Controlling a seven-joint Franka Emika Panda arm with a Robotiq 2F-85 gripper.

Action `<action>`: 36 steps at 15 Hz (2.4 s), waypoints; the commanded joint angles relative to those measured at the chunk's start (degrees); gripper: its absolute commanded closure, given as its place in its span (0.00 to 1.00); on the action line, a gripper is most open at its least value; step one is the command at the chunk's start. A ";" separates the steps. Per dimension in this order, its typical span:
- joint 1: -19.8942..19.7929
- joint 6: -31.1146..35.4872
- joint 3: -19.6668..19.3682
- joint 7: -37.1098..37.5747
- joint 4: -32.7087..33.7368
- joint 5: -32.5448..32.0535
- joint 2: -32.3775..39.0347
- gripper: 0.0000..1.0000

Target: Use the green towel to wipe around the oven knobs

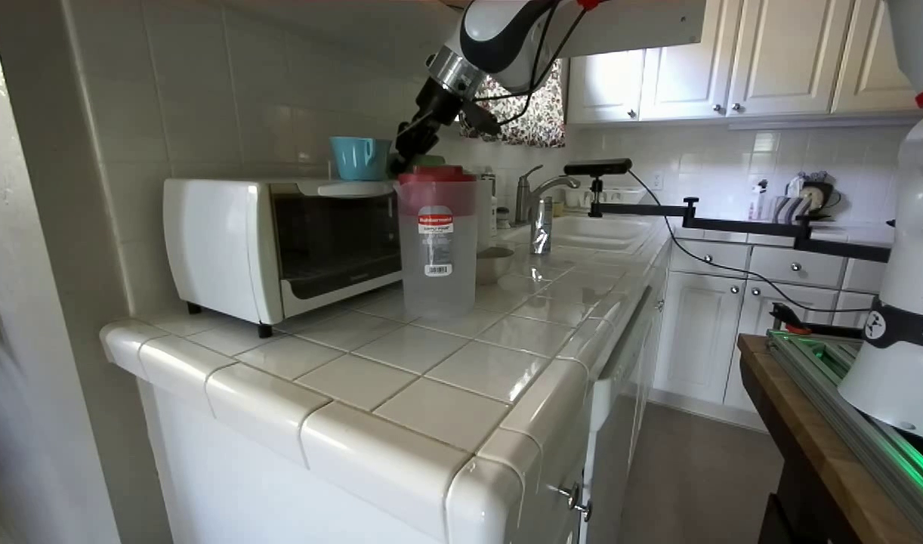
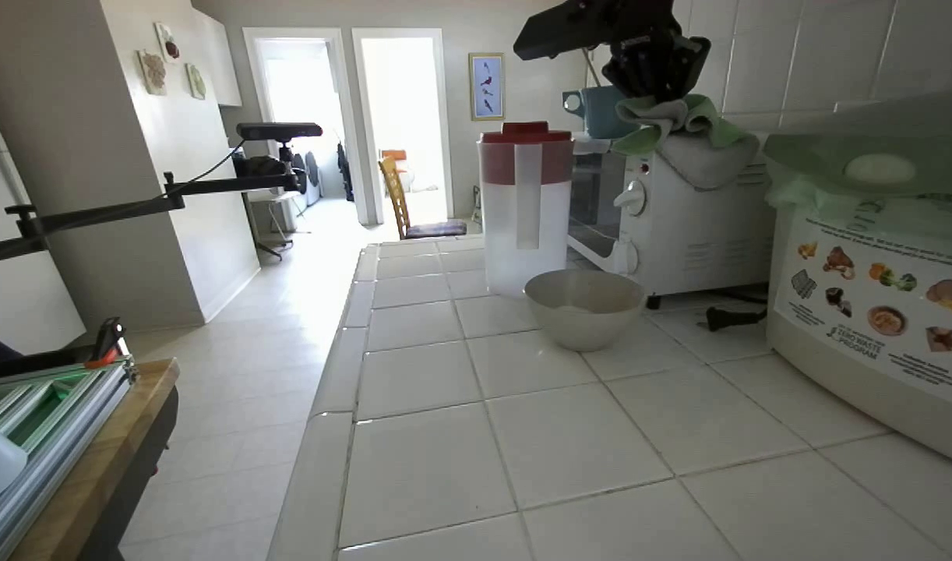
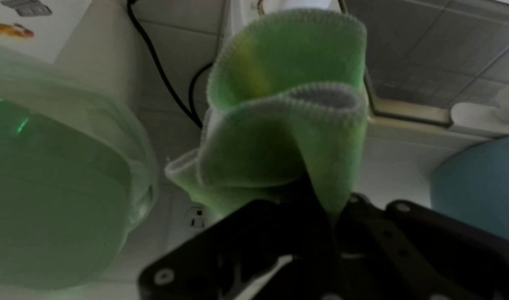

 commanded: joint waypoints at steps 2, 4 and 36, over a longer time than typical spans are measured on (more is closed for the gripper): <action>1.35 -0.37 -2.42 0.70 -0.71 -0.34 -0.40 0.99; 1.59 -0.59 -3.45 1.96 -0.85 -0.43 -1.44 0.99; 2.65 -40.03 -16.94 8.40 -16.89 -6.90 -23.24 0.99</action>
